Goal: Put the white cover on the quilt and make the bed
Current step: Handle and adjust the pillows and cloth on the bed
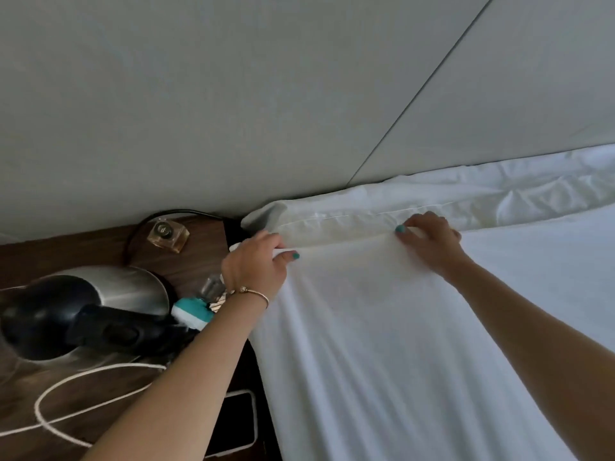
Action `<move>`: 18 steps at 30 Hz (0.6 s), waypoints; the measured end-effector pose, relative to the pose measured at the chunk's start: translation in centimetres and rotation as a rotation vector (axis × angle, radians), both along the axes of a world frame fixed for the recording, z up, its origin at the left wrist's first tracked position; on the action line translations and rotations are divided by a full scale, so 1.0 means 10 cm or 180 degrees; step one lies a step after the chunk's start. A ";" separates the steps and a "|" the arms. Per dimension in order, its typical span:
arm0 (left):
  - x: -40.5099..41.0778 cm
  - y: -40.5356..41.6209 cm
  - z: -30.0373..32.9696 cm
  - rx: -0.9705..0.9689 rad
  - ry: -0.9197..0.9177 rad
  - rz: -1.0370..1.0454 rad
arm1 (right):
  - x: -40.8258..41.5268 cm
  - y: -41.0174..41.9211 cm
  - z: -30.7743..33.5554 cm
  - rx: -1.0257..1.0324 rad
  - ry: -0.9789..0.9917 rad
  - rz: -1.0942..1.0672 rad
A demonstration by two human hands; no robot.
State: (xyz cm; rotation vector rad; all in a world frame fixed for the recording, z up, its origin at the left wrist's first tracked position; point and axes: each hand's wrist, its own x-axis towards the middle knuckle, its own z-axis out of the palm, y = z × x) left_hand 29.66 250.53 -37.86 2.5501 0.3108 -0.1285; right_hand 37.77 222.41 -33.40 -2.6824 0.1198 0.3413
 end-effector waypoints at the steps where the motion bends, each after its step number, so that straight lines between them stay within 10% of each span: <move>1: 0.07 0.11 -0.01 -0.0004 0.0063 0.0157 | 0.15 0.13 0.00 0.0064 -0.0094 0.0045; 11: 0.27 0.22 -0.46 0.0140 0.0902 -0.0175 | 0.33 0.06 -0.52 -0.0674 -0.0159 0.0600; 18: 0.58 0.14 -0.41 0.0462 -0.0069 0.0076 | 0.70 0.11 -0.45 -0.1119 -0.0580 0.0205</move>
